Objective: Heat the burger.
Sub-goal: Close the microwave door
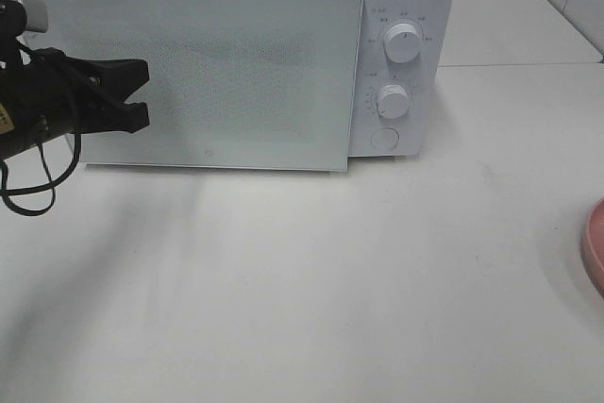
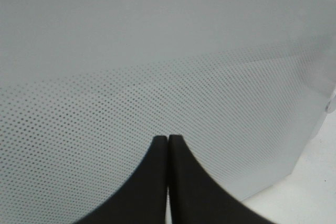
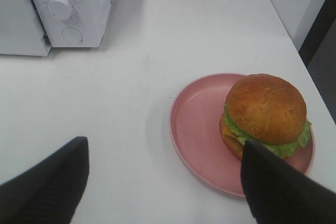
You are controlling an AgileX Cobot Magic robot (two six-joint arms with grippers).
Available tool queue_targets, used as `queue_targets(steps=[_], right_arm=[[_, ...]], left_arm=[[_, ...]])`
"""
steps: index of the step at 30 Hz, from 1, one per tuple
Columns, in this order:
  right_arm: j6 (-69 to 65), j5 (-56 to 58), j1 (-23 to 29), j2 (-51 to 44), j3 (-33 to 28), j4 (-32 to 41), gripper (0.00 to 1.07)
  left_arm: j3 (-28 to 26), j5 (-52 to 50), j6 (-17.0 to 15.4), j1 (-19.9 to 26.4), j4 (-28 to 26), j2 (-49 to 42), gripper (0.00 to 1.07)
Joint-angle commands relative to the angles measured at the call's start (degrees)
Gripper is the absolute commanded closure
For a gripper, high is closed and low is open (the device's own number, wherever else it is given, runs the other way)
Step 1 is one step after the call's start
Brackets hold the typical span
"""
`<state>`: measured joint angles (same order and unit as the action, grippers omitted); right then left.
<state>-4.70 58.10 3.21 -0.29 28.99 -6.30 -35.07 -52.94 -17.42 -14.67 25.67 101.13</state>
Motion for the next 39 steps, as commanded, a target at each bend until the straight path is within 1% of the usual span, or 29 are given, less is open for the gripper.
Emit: queue_targets(steps=[1,6,7,10,12,15,17,25,27,30,32,33,35,36,38,39], right_arm=[[0.11,-0.29,-0.40,-1.43,-0.06,-0.06,0.31],[0.11,-0.29,-0.40,-1.43,-0.06,-0.06,0.31],[0.11,-0.29,-0.40,-1.43,-0.06,-0.06,0.31],[0.11,-0.29,-0.40,-1.43,-0.06,-0.06,0.31],[0.11,-0.29,-0.40,-1.43,-0.06,-0.06,0.31],[0.11,-0.29,-0.40,-1.43,-0.06,-0.06,0.31],[0.11,-0.29,-0.40,-1.43,-0.06,-0.06,0.32],[0.11,-0.29,-0.40,-1.43,-0.06,-0.06,0.32],[0.11,-0.29,-0.40,-1.43,-0.06,-0.06,0.32],[0.11,-0.29,-0.40,-1.43,-0.06,-0.06,0.32],[0.11,-0.29,-0.40,-1.43,-0.06,-0.06,0.32],[0.11,-0.29,-0.40,-1.43,-0.06,-0.06,0.32],[0.11,-0.29,-0.40,-1.43,-0.06,-0.06,0.32],[0.11,-0.29,-0.40,-1.43,-0.06,-0.06,0.32],[0.11,-0.29,-0.40,-1.43,-0.06,-0.06,0.32],[0.11,-0.29,-0.40,-1.43,-0.06,-0.06,0.32]], left_arm=[[-1.95,-0.57,0.06,-1.32,-1.66,1.38,1.07],[-4.18,-0.52,0.00,-2.29,-1.89,3.38,1.07],[-5.04,-0.23,-0.06,-2.64,-2.64,3.95,1.07],[-5.56,0.00,-0.23,-2.64,-2.69,4.24,1.07],[-8.08,0.97,-1.03,-2.86,-2.69,5.56,1.07],[-8.77,0.97,-1.55,-2.86,-2.64,5.96,1.07],[-11.46,1.03,-2.41,-2.86,-2.64,7.68,1.07],[-14.90,1.20,-2.92,-2.86,-2.64,10.14,1.07],[-16.73,1.78,-4.58,-2.86,-2.23,11.17,1.07],[-17.53,2.29,-5.21,-3.04,-1.89,11.57,1.07],[-20.45,4.87,-5.33,-4.47,-1.60,12.95,1.07],[-20.45,4.87,-5.33,-4.47,-1.60,12.95,1.07],[-22.98,5.39,-5.21,-5.84,-1.83,14.55,1.07],[-22.98,5.39,-5.21,-5.84,-1.83,14.55,1.07],[-25.38,5.56,-5.21,-7.22,-1.95,16.27,1.07],[-25.38,5.56,-5.21,-7.22,-1.95,16.27,1.07]])
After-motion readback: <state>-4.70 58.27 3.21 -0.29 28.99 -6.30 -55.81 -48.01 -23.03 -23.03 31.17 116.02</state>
